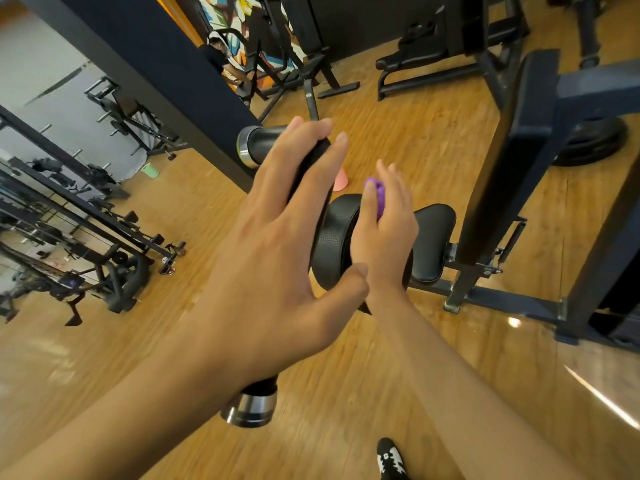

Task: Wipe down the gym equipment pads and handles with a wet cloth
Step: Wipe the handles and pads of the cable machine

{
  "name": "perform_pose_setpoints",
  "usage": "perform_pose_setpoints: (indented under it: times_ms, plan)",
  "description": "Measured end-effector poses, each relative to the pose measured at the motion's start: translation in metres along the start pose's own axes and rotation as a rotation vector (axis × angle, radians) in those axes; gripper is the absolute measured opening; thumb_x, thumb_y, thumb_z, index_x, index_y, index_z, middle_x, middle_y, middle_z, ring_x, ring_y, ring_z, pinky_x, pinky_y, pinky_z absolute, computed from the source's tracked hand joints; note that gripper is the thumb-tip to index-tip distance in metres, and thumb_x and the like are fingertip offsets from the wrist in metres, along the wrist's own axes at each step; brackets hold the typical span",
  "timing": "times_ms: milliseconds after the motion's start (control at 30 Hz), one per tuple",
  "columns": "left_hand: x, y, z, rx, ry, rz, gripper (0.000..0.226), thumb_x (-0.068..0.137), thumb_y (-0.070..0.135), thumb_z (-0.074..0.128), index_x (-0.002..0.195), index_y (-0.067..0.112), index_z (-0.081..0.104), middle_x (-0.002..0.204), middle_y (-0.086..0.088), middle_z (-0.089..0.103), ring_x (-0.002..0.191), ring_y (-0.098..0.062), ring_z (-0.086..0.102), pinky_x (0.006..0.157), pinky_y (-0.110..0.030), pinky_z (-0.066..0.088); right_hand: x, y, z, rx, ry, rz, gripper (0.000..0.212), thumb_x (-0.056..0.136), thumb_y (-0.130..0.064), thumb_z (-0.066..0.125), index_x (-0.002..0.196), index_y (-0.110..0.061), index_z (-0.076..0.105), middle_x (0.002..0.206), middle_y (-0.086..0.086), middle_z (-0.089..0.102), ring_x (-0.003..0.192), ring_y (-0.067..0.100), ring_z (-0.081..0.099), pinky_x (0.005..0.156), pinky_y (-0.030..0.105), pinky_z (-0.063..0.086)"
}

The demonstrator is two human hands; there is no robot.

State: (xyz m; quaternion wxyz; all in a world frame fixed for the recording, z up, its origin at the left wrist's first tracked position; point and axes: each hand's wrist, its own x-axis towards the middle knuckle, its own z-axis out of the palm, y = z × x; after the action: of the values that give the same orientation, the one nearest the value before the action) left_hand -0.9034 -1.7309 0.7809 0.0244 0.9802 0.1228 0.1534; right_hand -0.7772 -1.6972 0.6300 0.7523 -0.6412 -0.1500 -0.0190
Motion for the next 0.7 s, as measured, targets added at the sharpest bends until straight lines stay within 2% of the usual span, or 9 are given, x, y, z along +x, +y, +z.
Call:
perform_pose_setpoints:
  times_ms: [67, 133, 233, 300, 367, 467, 567, 633, 700]
  plan:
    - [0.003, 0.001, 0.001, -0.008, 0.0, -0.006, 0.09, 0.083, 0.043, 0.059, 0.162, 0.011, 0.03, 0.17, 0.002, 0.019, 0.161, -0.013, 0.005, 0.129, -0.036, 0.018, 0.002, -0.004, 0.0, -0.01, 0.036, -0.005, 0.04, 0.108, -0.025, 0.049, 0.145, -0.009, 0.055, 0.151, 0.007, 0.053, 0.142, 0.005, 0.042, 0.102, -0.001, 0.03]
    - [0.003, 0.003, 0.001, -0.028, 0.005, -0.009, 0.088, 0.083, 0.037, 0.064, 0.161, 0.012, 0.032, 0.169, 0.003, 0.02, 0.16, -0.012, 0.004, 0.129, -0.03, 0.015, -0.036, 0.004, -0.006, -0.009, 0.016, -0.071, 0.04, 0.108, -0.021, 0.051, 0.147, -0.014, 0.053, 0.155, 0.002, 0.048, 0.14, -0.004, 0.04, 0.105, 0.008, 0.037]
    - [0.001, 0.004, 0.0, -0.039, 0.021, -0.012, 0.085, 0.083, 0.032, 0.067, 0.16, 0.015, 0.033, 0.169, 0.005, 0.021, 0.16, -0.009, 0.004, 0.127, -0.02, 0.012, -0.091, 0.013, -0.017, 0.012, -0.113, -0.194, 0.048, 0.106, -0.015, 0.055, 0.152, -0.022, 0.044, 0.162, 0.0, 0.036, 0.148, 0.018, 0.04, 0.11, 0.04, 0.049]
    - [0.001, 0.004, 0.001, -0.028, 0.013, -0.008, 0.087, 0.082, 0.033, 0.066, 0.16, 0.013, 0.033, 0.169, 0.004, 0.021, 0.16, -0.011, 0.005, 0.128, -0.025, 0.014, -0.061, 0.011, -0.012, -0.058, -0.103, -0.206, 0.041, 0.107, -0.017, 0.052, 0.148, -0.018, 0.051, 0.159, 0.002, 0.042, 0.15, 0.015, 0.034, 0.117, 0.029, 0.04]
    - [0.006, 0.003, 0.003, -0.025, 0.001, 0.0, 0.089, 0.082, 0.038, 0.063, 0.16, 0.01, 0.033, 0.17, 0.001, 0.019, 0.161, -0.014, 0.006, 0.129, -0.033, 0.018, -0.01, -0.004, -0.003, -0.115, -0.067, -0.101, 0.037, 0.108, -0.021, 0.049, 0.144, -0.016, 0.057, 0.156, 0.002, 0.047, 0.15, 0.013, 0.032, 0.119, 0.018, 0.028]
    - [0.012, 0.004, 0.006, -0.037, 0.013, 0.003, 0.089, 0.083, 0.041, 0.061, 0.161, 0.009, 0.032, 0.17, -0.001, 0.019, 0.161, -0.015, 0.005, 0.129, -0.037, 0.021, 0.02, -0.014, 0.001, -0.139, -0.01, -0.043, 0.037, 0.108, -0.023, 0.049, 0.143, -0.015, 0.057, 0.153, 0.003, 0.052, 0.149, 0.016, 0.037, 0.123, 0.037, 0.031]
    - [0.012, 0.004, 0.007, -0.043, 0.039, 0.0, 0.084, 0.088, 0.035, 0.064, 0.161, 0.011, 0.032, 0.17, 0.002, 0.019, 0.16, -0.012, 0.004, 0.129, -0.034, 0.019, -0.054, -0.001, -0.009, -0.031, -0.009, -0.128, 0.047, 0.107, -0.017, 0.054, 0.152, -0.026, 0.045, 0.159, -0.002, 0.043, 0.151, 0.015, 0.034, 0.12, 0.041, 0.037]
    - [0.009, 0.004, 0.005, -0.044, 0.038, -0.003, 0.083, 0.088, 0.033, 0.066, 0.161, 0.013, 0.032, 0.17, 0.004, 0.019, 0.16, -0.012, 0.005, 0.129, -0.033, 0.019, -0.098, 0.008, -0.016, 0.007, -0.095, -0.167, 0.074, 0.099, -0.006, 0.065, 0.154, -0.044, 0.033, 0.163, -0.012, 0.033, 0.152, 0.014, 0.029, 0.12, 0.047, 0.036]
    - [0.006, 0.004, 0.004, -0.04, 0.025, -0.001, 0.084, 0.086, 0.031, 0.066, 0.161, 0.012, 0.033, 0.17, 0.003, 0.02, 0.161, -0.013, 0.006, 0.128, -0.03, 0.016, -0.086, 0.014, -0.013, -0.034, -0.097, -0.209, 0.068, 0.098, -0.007, 0.066, 0.152, -0.039, 0.04, 0.162, -0.007, 0.035, 0.152, 0.017, 0.032, 0.119, 0.043, 0.038]
